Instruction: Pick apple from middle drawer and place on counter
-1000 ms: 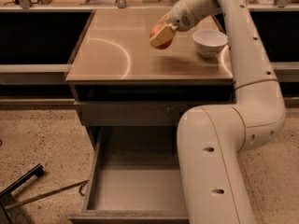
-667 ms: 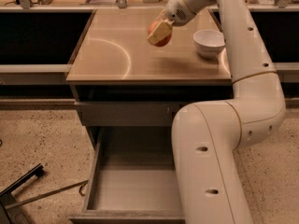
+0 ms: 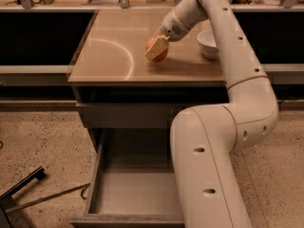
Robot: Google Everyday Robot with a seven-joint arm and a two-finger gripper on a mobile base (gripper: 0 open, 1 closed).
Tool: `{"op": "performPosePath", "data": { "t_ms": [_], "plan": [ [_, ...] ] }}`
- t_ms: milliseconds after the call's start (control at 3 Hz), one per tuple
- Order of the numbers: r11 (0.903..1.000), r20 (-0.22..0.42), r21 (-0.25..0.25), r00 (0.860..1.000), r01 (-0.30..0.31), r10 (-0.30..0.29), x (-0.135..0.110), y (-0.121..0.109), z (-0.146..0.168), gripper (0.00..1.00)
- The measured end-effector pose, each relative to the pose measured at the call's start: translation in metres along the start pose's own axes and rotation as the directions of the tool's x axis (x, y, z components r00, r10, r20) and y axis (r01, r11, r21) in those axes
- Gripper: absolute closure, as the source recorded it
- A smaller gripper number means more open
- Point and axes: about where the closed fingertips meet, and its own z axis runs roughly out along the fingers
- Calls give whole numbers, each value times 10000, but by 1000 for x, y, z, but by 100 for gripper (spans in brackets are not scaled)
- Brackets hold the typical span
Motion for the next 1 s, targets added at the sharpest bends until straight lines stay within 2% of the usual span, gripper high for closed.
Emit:
{"op": "performPosePath", "data": {
  "t_ms": [333, 667, 1000],
  "plan": [
    [9990, -52, -429, 10000, -79, 77, 6, 2, 22, 100],
    [9993, -3, -372, 10000, -77, 77, 2, 1, 22, 100],
    [9993, -2, -371, 10000, -78, 78, 2, 2, 22, 81]
  ]
}}
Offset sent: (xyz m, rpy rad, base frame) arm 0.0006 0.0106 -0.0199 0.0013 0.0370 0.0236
